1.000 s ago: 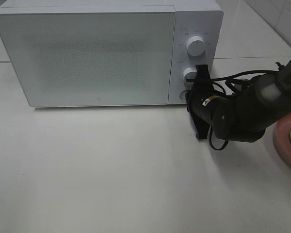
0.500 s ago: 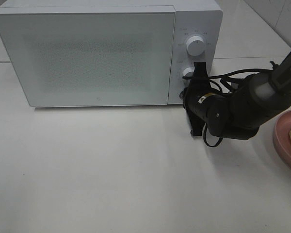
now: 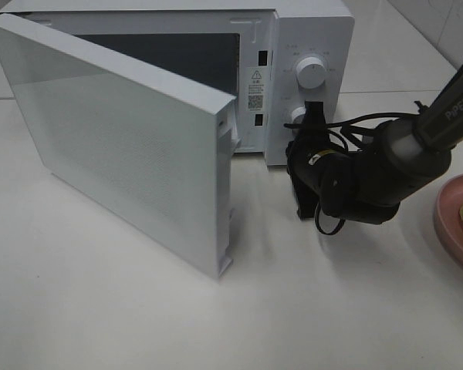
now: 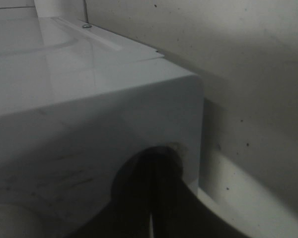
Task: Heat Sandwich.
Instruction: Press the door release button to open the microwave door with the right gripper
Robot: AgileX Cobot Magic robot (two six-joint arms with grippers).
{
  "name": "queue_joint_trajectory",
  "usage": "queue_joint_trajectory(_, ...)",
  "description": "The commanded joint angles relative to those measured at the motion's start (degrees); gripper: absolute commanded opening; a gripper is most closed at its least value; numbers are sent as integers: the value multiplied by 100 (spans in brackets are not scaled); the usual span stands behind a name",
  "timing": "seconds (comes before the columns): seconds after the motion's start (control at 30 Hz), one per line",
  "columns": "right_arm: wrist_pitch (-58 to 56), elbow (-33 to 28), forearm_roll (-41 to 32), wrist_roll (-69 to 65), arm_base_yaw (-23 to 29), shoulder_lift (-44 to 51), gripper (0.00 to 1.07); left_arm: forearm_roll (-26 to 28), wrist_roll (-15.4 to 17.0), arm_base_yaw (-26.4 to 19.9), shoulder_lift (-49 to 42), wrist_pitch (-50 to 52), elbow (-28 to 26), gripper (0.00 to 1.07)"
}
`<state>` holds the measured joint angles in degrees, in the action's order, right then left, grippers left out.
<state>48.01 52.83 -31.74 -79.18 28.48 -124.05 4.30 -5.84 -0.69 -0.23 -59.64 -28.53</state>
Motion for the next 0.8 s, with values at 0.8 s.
queue_joint_trajectory(0.8,-413,-298,413,-92,-155,762,0,46,17,29,-149,23,17,98)
